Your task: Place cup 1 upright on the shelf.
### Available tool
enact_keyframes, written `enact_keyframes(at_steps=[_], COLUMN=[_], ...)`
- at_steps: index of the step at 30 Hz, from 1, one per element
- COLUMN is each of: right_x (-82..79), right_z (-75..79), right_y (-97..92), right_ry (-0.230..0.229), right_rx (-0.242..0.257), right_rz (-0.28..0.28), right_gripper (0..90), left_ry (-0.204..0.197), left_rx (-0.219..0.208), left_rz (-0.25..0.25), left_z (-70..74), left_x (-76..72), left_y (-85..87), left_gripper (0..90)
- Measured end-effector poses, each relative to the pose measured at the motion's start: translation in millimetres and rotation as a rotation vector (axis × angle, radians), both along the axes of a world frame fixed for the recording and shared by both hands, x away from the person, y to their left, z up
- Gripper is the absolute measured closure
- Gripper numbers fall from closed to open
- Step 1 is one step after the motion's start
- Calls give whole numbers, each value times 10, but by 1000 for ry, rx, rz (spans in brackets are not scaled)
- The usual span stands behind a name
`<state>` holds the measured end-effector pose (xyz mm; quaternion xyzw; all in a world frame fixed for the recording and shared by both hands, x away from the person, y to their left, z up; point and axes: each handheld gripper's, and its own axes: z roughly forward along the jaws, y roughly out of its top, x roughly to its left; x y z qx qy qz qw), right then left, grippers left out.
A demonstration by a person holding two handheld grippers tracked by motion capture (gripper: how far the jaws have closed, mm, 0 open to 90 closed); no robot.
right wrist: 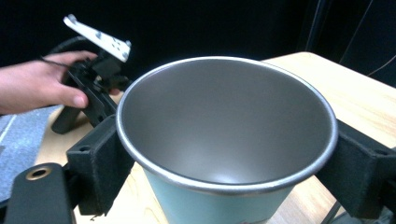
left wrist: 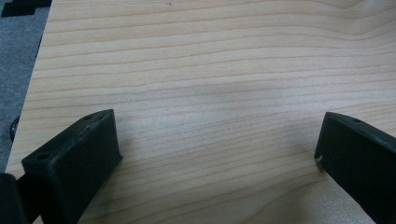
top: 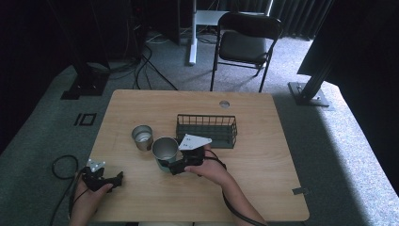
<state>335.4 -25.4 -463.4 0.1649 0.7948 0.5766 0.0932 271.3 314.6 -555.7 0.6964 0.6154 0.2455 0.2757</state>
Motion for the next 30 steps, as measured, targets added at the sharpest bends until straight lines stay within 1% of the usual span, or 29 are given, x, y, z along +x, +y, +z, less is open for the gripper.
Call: enact_keyframes(at_steps=[1, 4, 6, 7, 8, 10, 12, 13, 14, 18, 23, 24, 25, 27, 29, 30], right_x=[0, 11, 16, 27, 30, 33, 33, 39, 43, 96, 188, 206, 224, 255, 282, 299], right_z=[0, 89, 116, 178, 205, 249, 267, 305, 325, 427, 524, 539, 552, 576, 602, 616], right_y=[0, -20, -26, -41, -47, -56, -62, -76, -85, -162, -296, -326, -353, -401, -452, -485], right_ry=[0, -8, -9, -12, -12, -22, -31, -38, -42, -35, -56, -57, -66, -105, -112, -123], right_rx=[0, 5, 4, 15, 22, 41, 42, 52, 56, 86, 90, 99, 99, 81, 77, 74], right_rz=[0, -5, -5, -11, -14, -36, -42, -66, -78, -147, -253, -277, -300, -345, -370, -394], right_gripper=[121, 121, 121, 122, 121, 122, 122, 122, 122, 122, 122, 122, 122, 122, 122, 122], left_ry=[0, 0, 0, 1, 1, 1, 0, 1, 0, 1, 0, -1, -1, 0, 0, 0], left_rx=[0, 0, 0, 0, 0, 0, 0, 0, 0, 0, 0, -1, -1, 0, 0, 0], left_rz=[0, 0, 0, 0, 0, 0, 0, 0, 0, 0, 0, 0, 0, 0, 0, 0], left_z=[0, 0, 0, 0, 1, 1, 0, 0, 0, 1, 0, -1, 0, 0, 0, 0], left_x=[0, 0, 0, 0, 0, 0, 0, 0, 0, 0, 0, 0, 0, 0, 0, 0], left_y=[0, 0, 0, 0, 0, 0, 0, 0, 0, 0, 0, 0, 0, 0, 0, 0], left_gripper=[4, 4, 4, 4, 4, 4, 4, 4, 4, 4, 4, 4, 4, 4, 4, 4])
